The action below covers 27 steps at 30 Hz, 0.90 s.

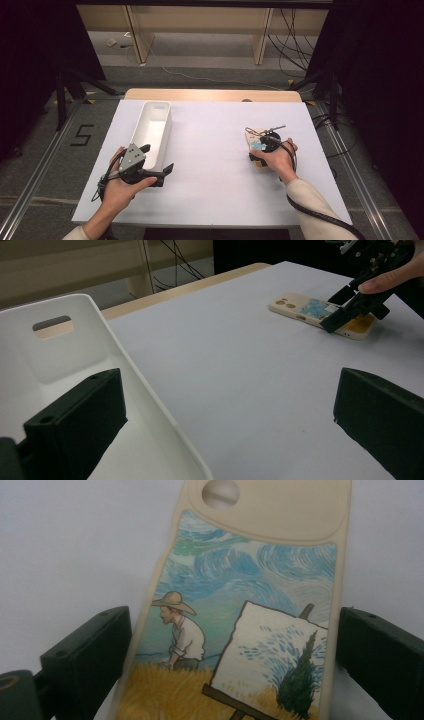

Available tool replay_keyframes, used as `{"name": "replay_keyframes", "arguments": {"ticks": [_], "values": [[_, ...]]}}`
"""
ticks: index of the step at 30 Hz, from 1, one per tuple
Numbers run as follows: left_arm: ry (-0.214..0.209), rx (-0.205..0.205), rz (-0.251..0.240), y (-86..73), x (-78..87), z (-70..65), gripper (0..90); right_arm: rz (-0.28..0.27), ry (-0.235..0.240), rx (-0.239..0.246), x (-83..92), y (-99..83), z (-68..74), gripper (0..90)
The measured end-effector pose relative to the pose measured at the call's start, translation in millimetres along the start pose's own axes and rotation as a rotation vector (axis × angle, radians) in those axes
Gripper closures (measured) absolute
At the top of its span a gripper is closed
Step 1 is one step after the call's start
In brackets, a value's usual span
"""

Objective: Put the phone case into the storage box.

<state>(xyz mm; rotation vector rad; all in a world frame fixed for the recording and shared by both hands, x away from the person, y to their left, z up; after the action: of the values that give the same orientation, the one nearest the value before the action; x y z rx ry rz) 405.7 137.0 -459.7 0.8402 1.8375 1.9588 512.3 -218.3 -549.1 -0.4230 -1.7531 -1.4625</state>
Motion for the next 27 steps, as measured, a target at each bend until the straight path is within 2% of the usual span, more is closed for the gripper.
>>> {"name": "replay_keyframes", "arguments": {"ticks": [27], "values": [[-0.002,-0.002,0.001,-0.3,0.3,0.0,0.0,0.011,-0.044,-0.045,3.1,-1.2,3.0,7.9]]}}
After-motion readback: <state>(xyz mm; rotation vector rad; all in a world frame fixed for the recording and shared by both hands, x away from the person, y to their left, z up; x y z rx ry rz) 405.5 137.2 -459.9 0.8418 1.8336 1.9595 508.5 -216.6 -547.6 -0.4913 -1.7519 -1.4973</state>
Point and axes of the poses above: each handheld gripper's, and its own axes: x roughly backward along the jaws, y roughly out of its top, z roughly to its left, the point moved 8 cm from there along -x, roughly forward along the jaws, and after that the axes turned 10 degrees about -z, right-handed, at the moved point
